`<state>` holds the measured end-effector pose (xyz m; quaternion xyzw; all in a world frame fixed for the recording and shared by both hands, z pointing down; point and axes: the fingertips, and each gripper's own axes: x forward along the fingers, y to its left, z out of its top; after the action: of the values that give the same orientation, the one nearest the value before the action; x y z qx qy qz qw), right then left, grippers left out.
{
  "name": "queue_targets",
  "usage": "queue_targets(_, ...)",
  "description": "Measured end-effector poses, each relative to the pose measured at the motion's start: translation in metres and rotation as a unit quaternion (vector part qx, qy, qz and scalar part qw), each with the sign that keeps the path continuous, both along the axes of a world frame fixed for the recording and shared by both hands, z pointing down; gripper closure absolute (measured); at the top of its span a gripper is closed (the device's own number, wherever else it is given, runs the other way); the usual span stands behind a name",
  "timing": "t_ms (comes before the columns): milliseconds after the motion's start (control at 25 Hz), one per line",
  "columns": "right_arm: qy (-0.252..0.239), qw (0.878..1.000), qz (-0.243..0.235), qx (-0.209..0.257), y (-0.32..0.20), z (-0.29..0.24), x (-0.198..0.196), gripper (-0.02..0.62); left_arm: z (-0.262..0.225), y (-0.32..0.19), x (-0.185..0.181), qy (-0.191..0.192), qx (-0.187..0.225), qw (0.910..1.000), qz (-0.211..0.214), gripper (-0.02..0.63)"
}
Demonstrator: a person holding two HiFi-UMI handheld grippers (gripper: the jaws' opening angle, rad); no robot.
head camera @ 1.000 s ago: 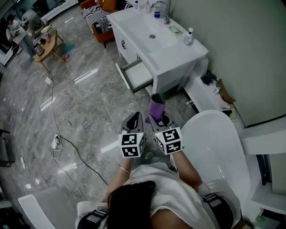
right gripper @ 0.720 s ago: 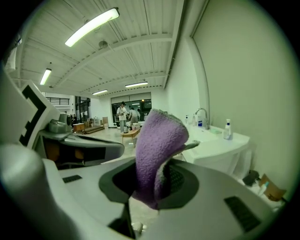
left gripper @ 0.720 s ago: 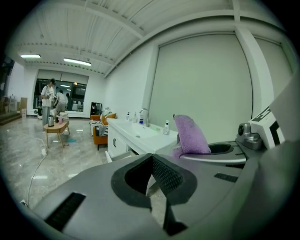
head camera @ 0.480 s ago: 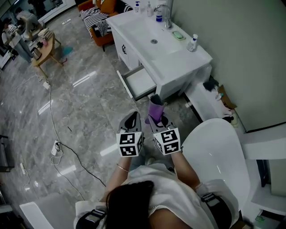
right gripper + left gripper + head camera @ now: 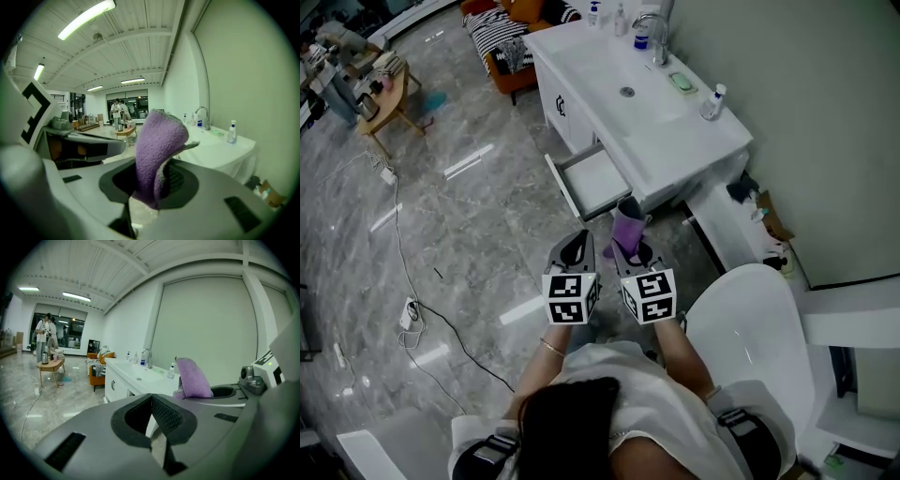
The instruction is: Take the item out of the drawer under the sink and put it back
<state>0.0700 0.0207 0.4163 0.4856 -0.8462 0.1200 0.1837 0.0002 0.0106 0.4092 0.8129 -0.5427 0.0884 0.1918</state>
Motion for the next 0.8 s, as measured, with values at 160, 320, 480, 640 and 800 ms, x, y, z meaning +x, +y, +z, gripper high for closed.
queue_targets(160,0.007,1.000,0.009,-0.003,-0.018,0.000,-0.009,0.486,0.000,-0.018,-0.012,0.000,-0.001,1.0000,0.004,0.602)
queue_targets(320,0.014,1.000,0.015,-0.003,-0.031,-0.002,-0.022,0.486,-0.001,-0.034,-0.033,0.004,-0.001,1.0000,-0.003,0.603)
queue_targets(480,0.019,1.000,0.019,-0.001,-0.044,-0.004,-0.033,0.486,-0.001,-0.049,-0.047,0.006,-0.002,1.0000,0.005,0.603)
queue_targets(640,0.023,0.999,0.021,0.003,-0.056,-0.004,-0.042,0.486,-0.004,-0.063,-0.058,0.011,0.008,0.9999,0.007,0.603)
queue_targets(800,0.025,0.999,0.027,0.002,-0.062,-0.004,-0.049,0.486,-0.021,-0.075,-0.073,0.047,0.029,0.9985,-0.008,0.603)
